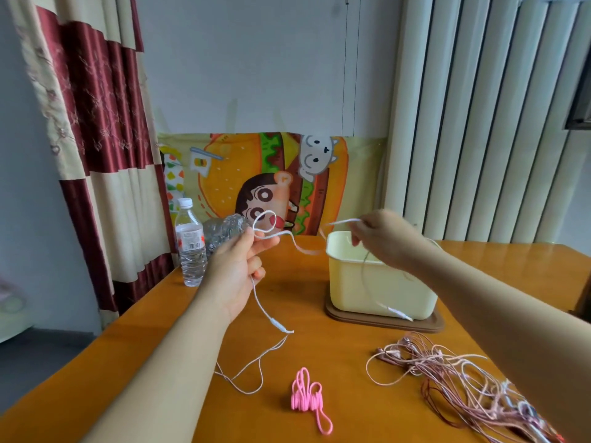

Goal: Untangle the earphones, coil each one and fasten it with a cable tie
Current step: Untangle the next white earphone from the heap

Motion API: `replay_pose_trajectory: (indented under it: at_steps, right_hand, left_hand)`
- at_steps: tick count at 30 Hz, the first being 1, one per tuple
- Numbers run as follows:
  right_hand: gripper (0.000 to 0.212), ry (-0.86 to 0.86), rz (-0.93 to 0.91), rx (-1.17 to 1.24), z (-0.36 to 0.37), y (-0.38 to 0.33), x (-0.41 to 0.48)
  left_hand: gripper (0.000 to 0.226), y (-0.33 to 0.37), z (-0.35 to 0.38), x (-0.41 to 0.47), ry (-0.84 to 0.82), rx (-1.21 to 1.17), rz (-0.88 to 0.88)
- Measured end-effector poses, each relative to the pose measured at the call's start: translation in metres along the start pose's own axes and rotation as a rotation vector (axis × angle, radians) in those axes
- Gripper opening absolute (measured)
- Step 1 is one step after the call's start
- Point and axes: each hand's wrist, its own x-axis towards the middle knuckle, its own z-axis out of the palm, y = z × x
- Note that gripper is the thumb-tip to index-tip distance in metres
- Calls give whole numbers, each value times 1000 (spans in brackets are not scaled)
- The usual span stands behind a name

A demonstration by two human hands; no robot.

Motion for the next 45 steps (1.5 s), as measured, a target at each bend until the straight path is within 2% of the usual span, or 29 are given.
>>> replay_pose_trajectory:
  at_steps: [3, 5, 8, 10, 12, 16, 19, 23, 26, 27, 29, 31, 32, 33, 35, 37, 42, 43, 45]
  right_hand:
    - [29, -273, 67, 71, 33, -3, 3]
    - [15, -426, 79, 22, 54, 3, 3]
    - [52, -572, 24, -179, 68, 9, -2]
    - [64, -603, 14, -183, 69, 8, -4]
    - [66, -579, -16, -112, 66, -1, -4]
    - [68, -444, -97, 346, 60, -29, -8]
    - [64, -428, -206, 406, 60, -38, -14]
    - [57, -539, -67, 681, 54, -37, -15]
    - [39, -526, 57, 823, 50, -39, -16]
    - [38, -443, 92, 778, 54, -39, -14]
    - [45, -139, 103, 580, 63, -36, -9]
    - [48, 135, 6, 406, 67, -35, -7]
    - [48, 178, -85, 332, 66, -35, -9]
    - [49, 157, -202, 252, 64, -37, -11]
    - [48, -5, -423, 100, 59, -42, -15]
    - [40, -132, -503, 27, 58, -45, -18]
    - [11, -99, -462, 9, 56, -37, -12]
    - [13, -57, -422, 42, 55, -33, -9]
    - [17, -6, -263, 108, 53, -20, 0]
  left_hand:
    - [27, -9, -9, 0, 39, 220, -2]
    - [27, -16, -15, -1, 60, 393, 7]
    - [29, -20, -23, -4, 68, 590, 30]
    - [30, -17, -27, -5, 62, 656, 59]
    - [30, -14, -26, -6, 23, 754, 91]
    - [33, -9, -13, -12, -216, 942, 74]
    - [37, -6, -5, -14, -332, 1000, 100]
    - [26, 0, -11, -9, -366, 1080, 147]
    - [19, 5, -13, -9, -400, 1124, 159]
    - [20, 7, -13, -9, -402, 1149, 168]
    - [22, 10, -11, -11, -394, 1193, 183]
    - [24, 11, -10, -12, -372, 1201, 174]
    - [24, 11, -10, -13, -372, 1205, 165]
    - [23, 12, -10, -14, -383, 1206, 165]
    - [23, 11, -9, -12, -402, 1209, 175]
    - [25, 10, -9, -11, -403, 1225, 184]
    - [22, 15, -15, -10, -389, 1197, 171]
    - [23, 19, -18, -11, -379, 1124, 147]
    - [24, 26, -22, -13, -362, 769, 50]
